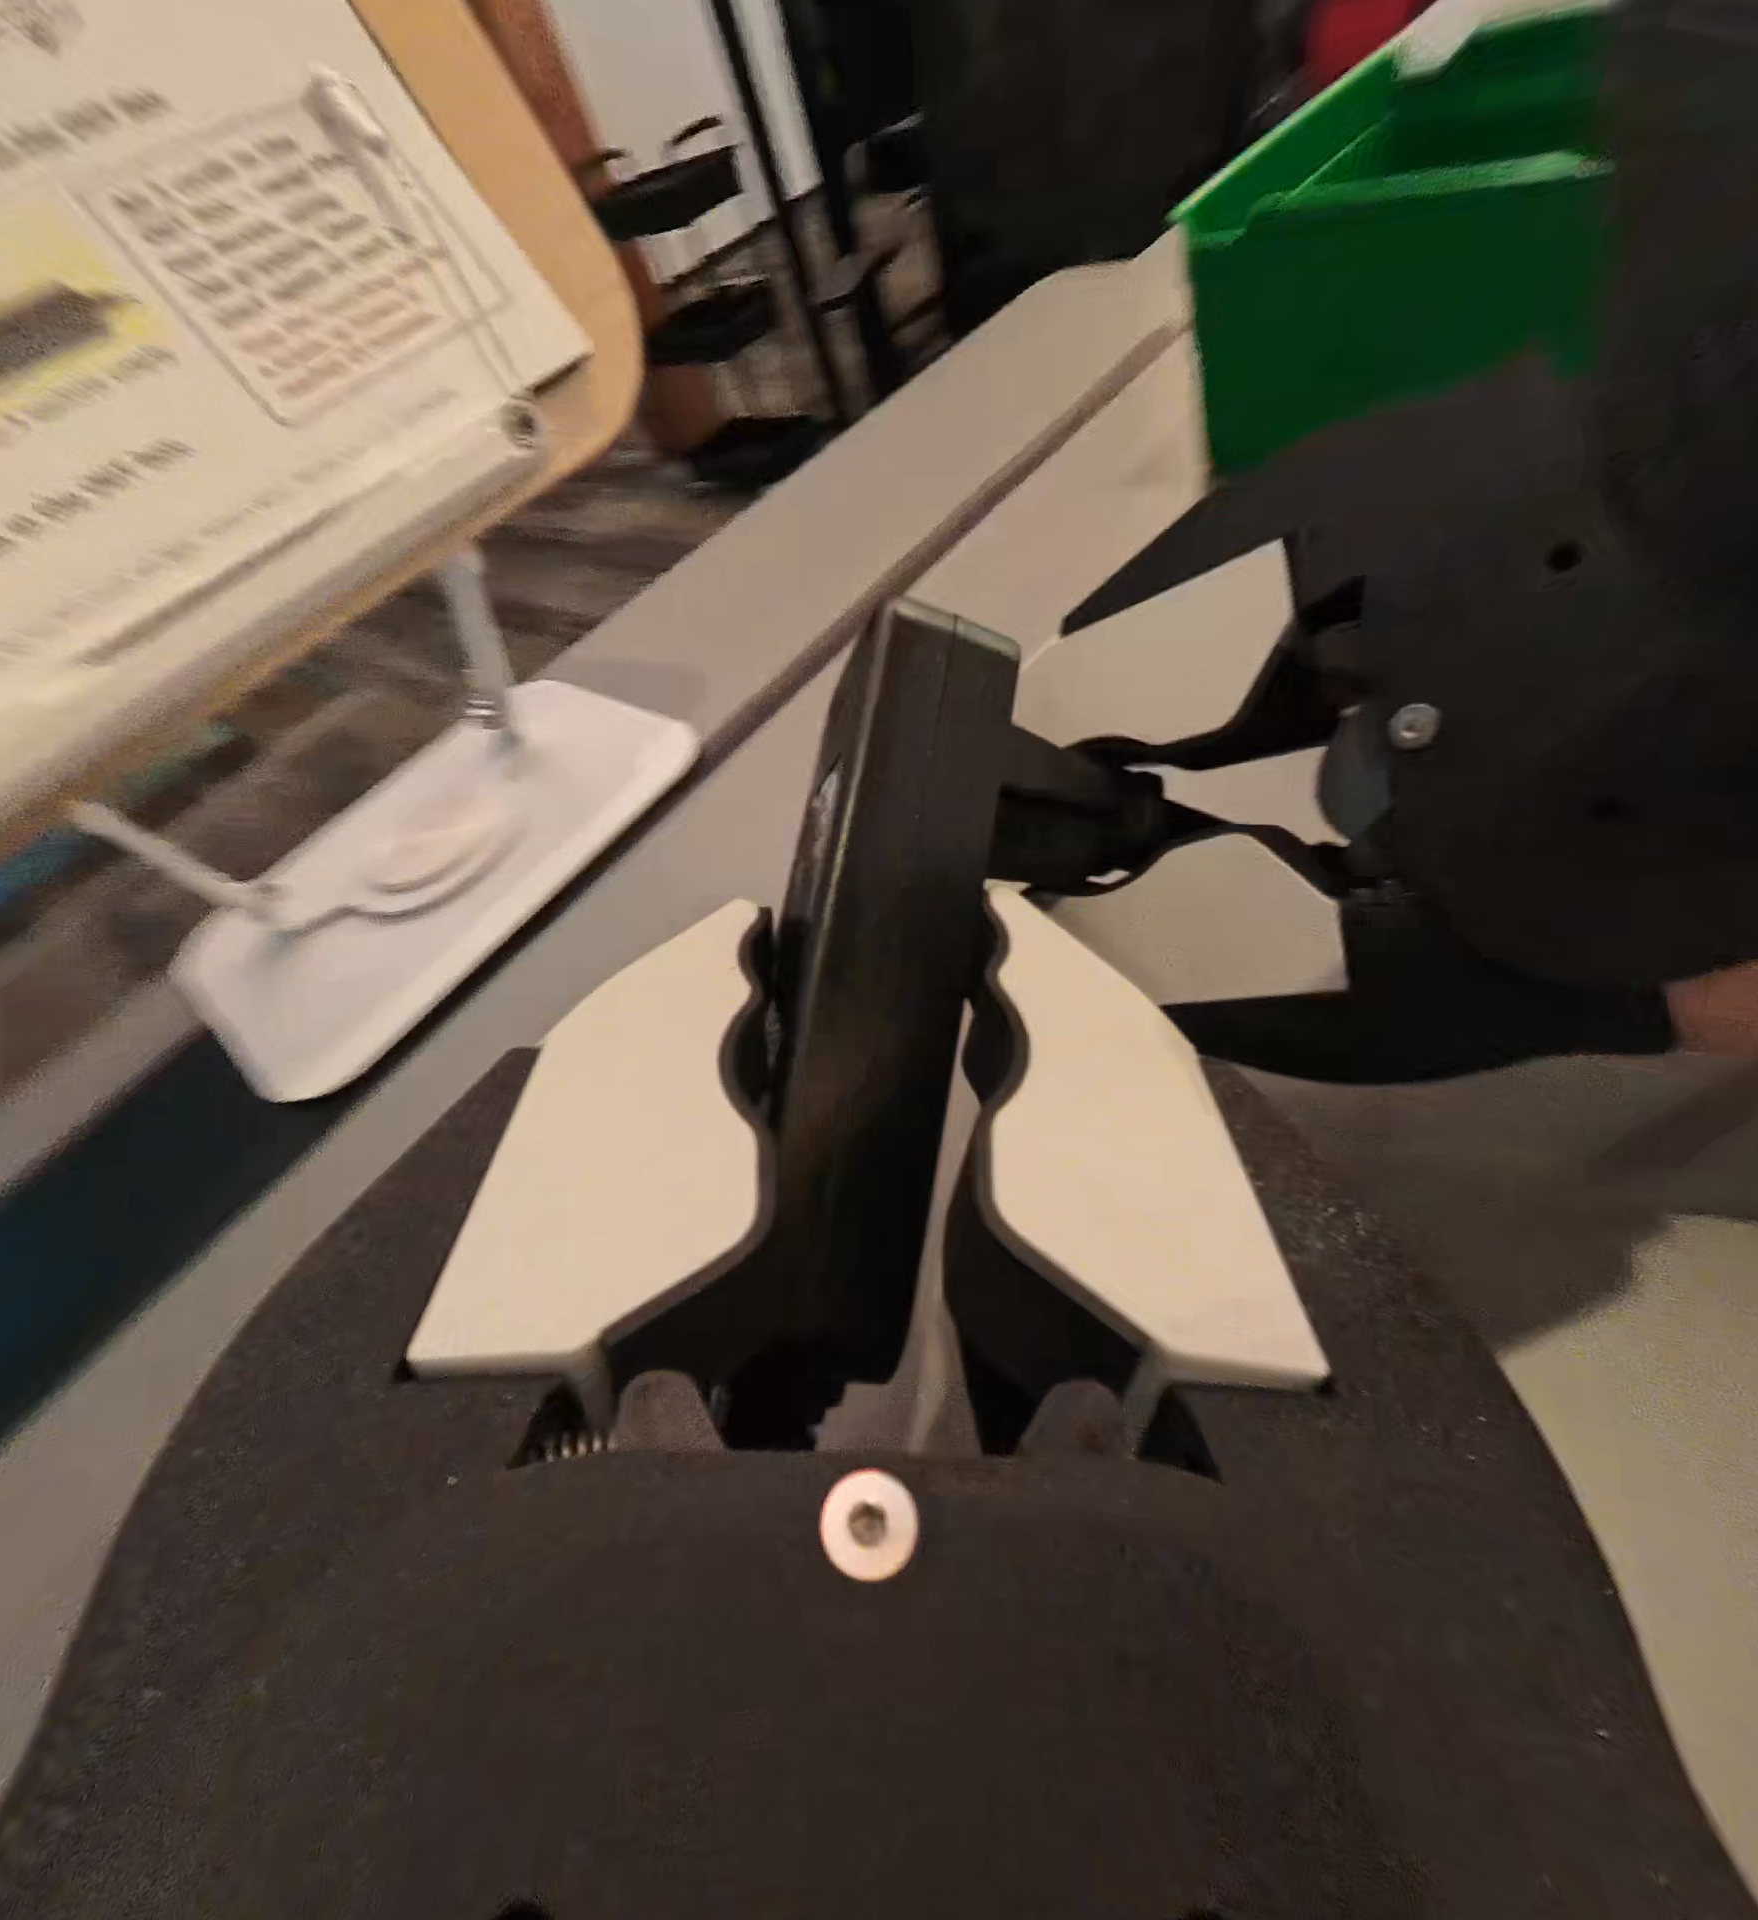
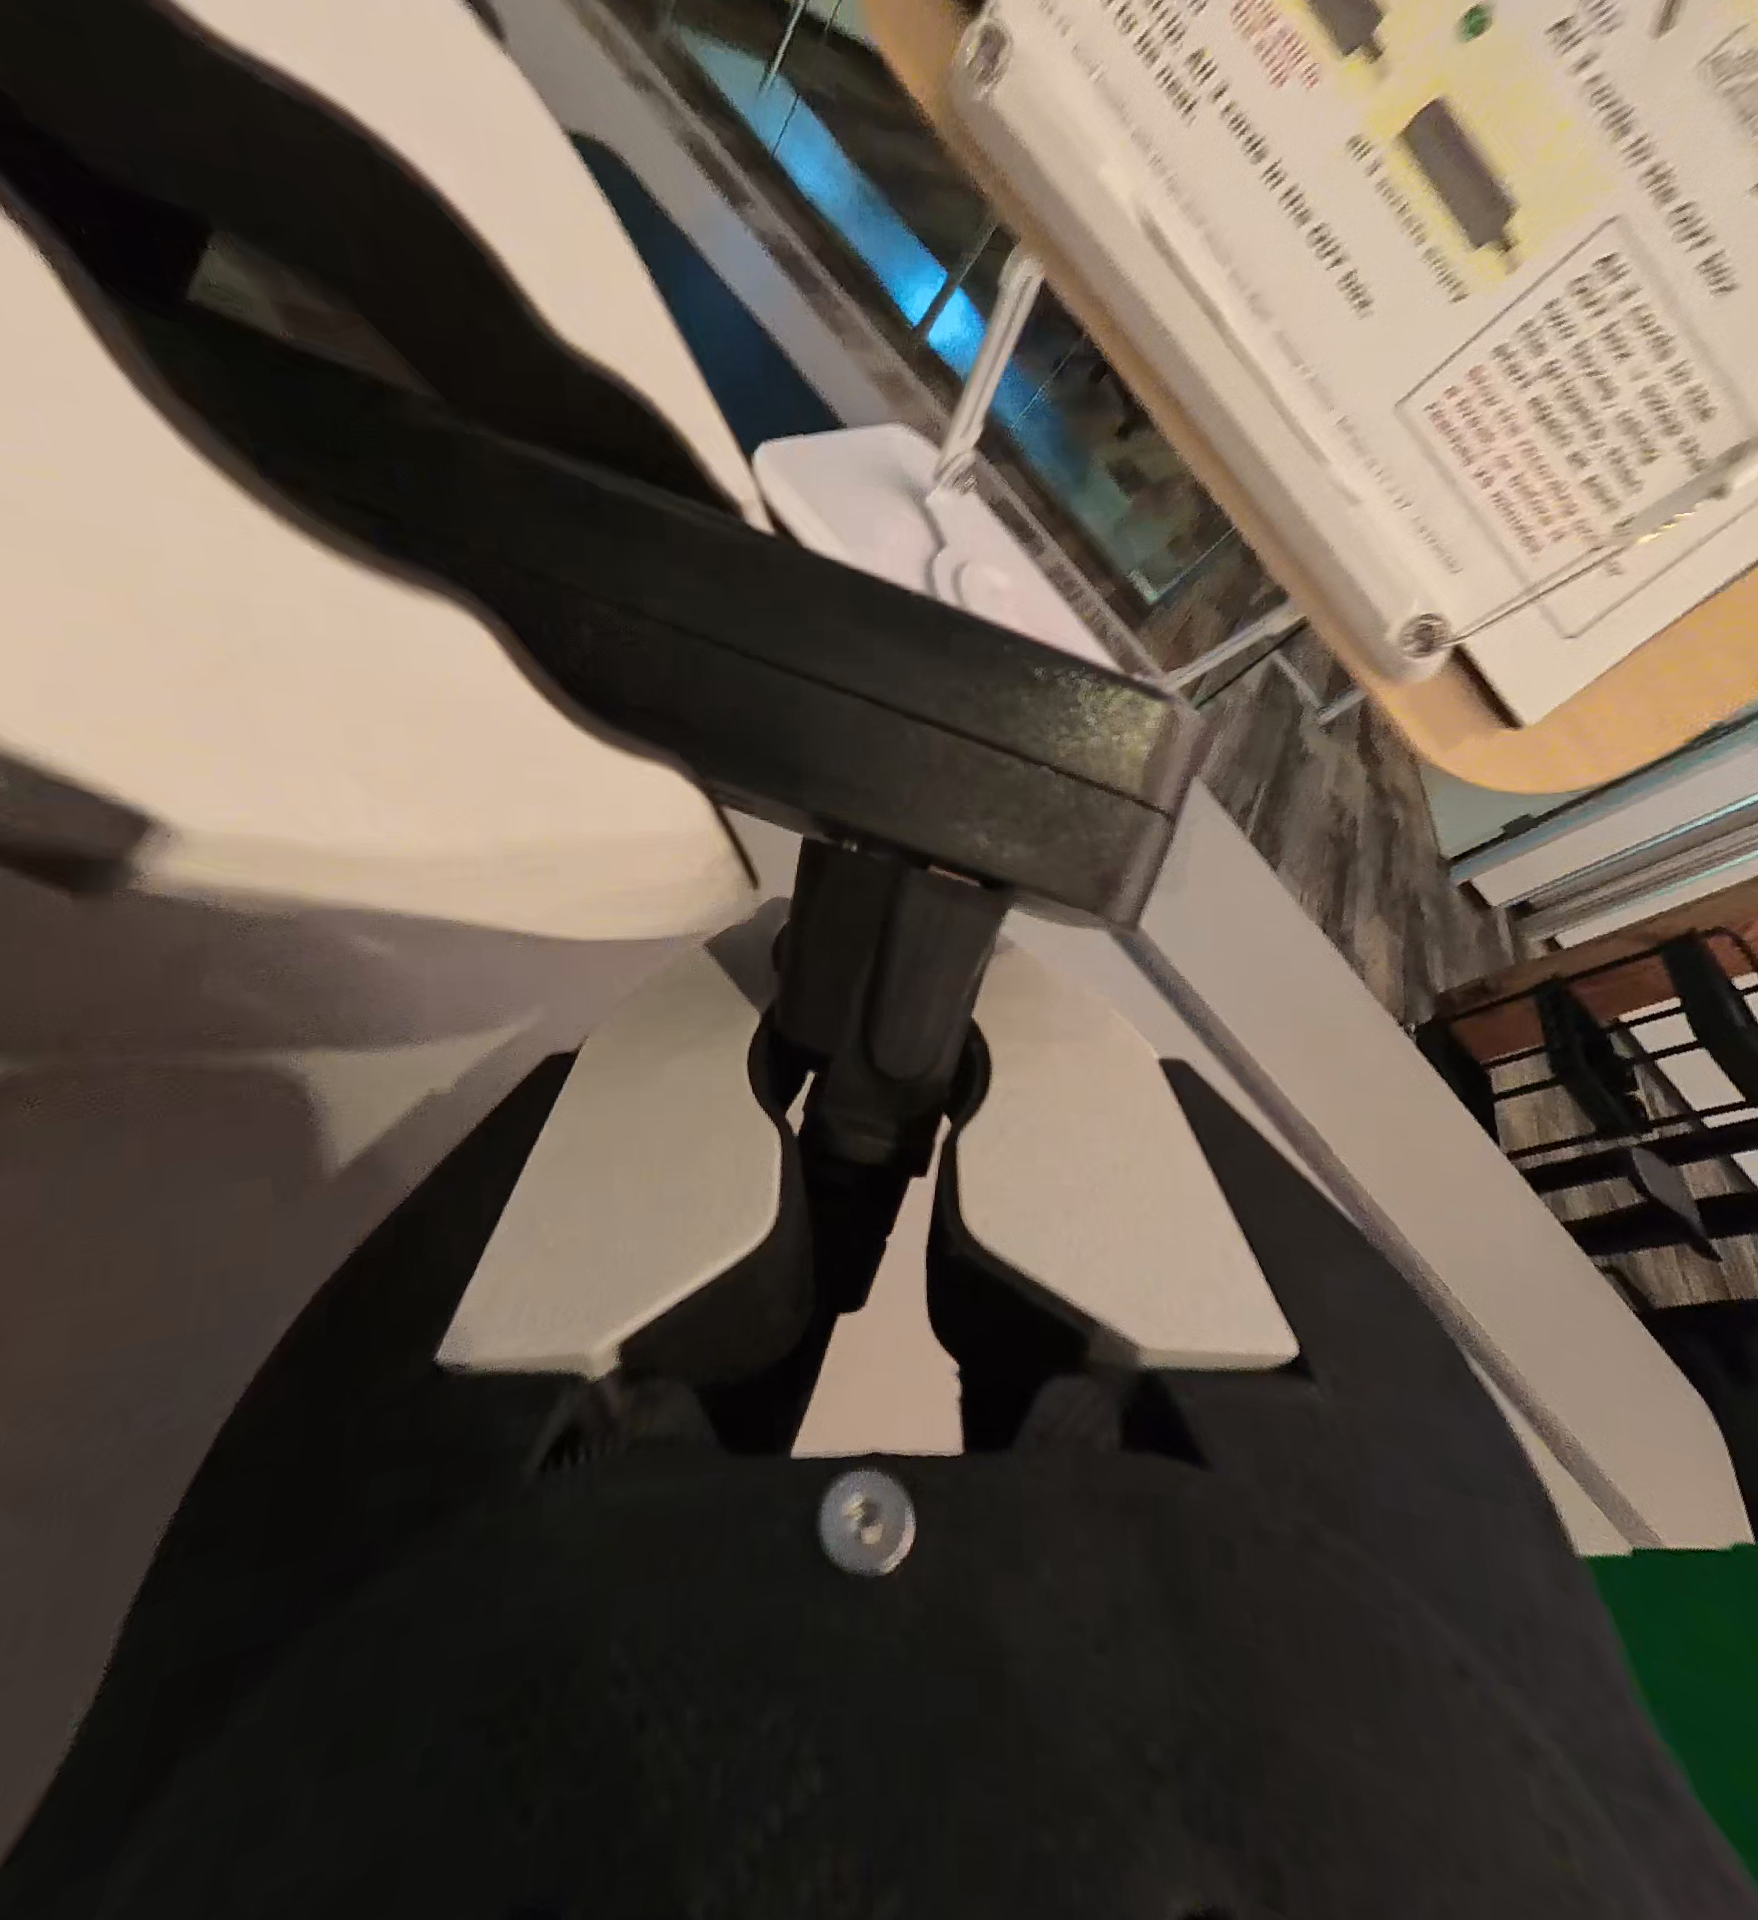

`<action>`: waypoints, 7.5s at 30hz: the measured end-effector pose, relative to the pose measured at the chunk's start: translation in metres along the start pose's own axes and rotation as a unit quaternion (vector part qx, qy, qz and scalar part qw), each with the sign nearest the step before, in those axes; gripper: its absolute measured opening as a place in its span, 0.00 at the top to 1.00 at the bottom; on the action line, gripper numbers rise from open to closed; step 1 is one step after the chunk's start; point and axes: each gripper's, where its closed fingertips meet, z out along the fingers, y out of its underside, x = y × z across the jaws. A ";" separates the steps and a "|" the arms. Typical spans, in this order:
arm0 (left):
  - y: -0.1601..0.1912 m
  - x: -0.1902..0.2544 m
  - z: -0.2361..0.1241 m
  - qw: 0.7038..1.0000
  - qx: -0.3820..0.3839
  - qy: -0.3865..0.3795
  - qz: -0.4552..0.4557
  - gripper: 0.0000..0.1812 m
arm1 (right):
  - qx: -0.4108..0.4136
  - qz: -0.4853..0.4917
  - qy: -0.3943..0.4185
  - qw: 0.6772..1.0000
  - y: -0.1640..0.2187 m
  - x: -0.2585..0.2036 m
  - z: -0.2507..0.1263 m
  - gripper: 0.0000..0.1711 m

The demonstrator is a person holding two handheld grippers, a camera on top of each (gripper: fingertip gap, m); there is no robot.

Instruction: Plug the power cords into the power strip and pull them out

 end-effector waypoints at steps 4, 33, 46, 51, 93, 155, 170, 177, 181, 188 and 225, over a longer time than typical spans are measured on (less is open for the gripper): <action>-0.003 -0.013 0.000 0.995 0.014 -0.092 0.023 0.78 | -0.025 0.043 -0.022 0.999 0.001 -0.003 0.005 0.88; 0.024 -0.004 0.008 0.999 -0.003 0.008 -0.034 0.79 | -0.024 0.157 -0.088 0.983 0.015 -0.034 0.009 0.85; -0.020 -0.007 -0.022 0.990 0.132 -0.036 0.015 0.83 | -0.108 0.172 -0.500 0.842 -0.024 -0.054 -0.035 0.85; -0.027 -0.002 -0.028 0.989 0.147 -0.021 0.011 0.82 | -0.133 0.208 -0.581 0.776 -0.032 -0.060 -0.053 0.85; -0.001 0.022 0.002 0.998 0.057 0.011 -0.012 0.70 | 0.049 0.444 -0.414 0.793 -0.002 -0.063 -0.047 0.88; -0.007 0.044 -0.001 0.994 0.074 0.040 0.076 0.80 | -0.090 0.355 -0.396 0.842 0.018 -0.065 -0.051 0.86; -0.017 0.039 -0.002 0.995 0.097 0.039 -0.010 0.72 | 0.026 0.431 -0.319 0.844 0.005 -0.058 -0.049 0.86; -0.013 0.040 -0.002 0.995 0.089 0.041 0.003 0.72 | 0.024 0.439 -0.320 0.839 0.007 -0.061 -0.047 0.86; -0.015 0.040 -0.003 0.994 0.098 0.048 -0.013 0.72 | 0.021 0.427 -0.312 0.848 0.007 -0.059 -0.049 0.86; -0.015 0.040 -0.004 0.992 0.104 0.059 -0.036 0.72 | 0.041 0.413 -0.280 0.866 0.005 -0.056 -0.048 0.85; -0.006 0.039 0.007 0.993 0.089 0.079 -0.028 0.73 | -0.006 0.383 -0.206 0.900 0.020 -0.045 -0.037 0.85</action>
